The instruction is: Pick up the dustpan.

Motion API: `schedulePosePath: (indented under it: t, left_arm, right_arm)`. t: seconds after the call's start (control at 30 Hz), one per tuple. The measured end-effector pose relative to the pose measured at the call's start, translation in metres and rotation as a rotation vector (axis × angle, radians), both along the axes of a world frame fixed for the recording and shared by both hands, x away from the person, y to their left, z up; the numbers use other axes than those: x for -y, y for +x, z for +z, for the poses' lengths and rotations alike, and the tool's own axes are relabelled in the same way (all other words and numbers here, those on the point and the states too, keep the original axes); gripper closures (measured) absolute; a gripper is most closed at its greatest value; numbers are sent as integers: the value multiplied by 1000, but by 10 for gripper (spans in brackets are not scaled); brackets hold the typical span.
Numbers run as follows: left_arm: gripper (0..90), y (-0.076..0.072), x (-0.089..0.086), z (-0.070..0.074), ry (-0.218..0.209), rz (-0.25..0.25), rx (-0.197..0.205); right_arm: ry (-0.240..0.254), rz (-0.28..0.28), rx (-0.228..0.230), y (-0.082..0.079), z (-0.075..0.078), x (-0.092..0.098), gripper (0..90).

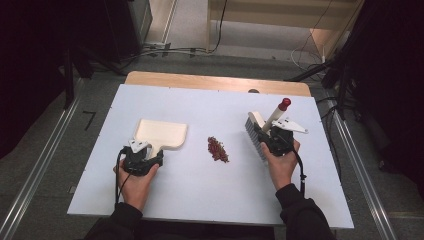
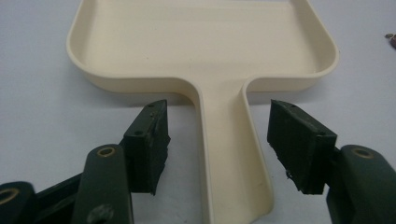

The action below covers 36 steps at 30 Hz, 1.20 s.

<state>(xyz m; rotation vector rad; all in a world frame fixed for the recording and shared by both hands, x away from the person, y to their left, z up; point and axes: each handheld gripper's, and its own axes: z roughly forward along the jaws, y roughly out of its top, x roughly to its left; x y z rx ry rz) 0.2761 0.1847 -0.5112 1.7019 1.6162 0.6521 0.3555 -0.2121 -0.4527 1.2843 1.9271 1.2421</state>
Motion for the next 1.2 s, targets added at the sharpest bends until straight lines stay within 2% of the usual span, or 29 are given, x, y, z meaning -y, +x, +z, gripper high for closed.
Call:
schedulePosePath:
  t: [0.3,0.63,0.9,1.2]
  left_arm:
    - [504,4,2,-2,9,-6,-7]
    - [559,6,7,-3,62,-1,-1]
    - [609,6,12,-4,121,-9,-4]
    - [661,6,12,-3,126,-34,0]
  right_arm:
    - [-6,2,1,0,-1,-1,643]
    - [-5,4,-1,0,-1,-2,643]
    - [-10,10,2,0,-2,-4,643]
    - [-13,14,3,0,-2,-4,643]
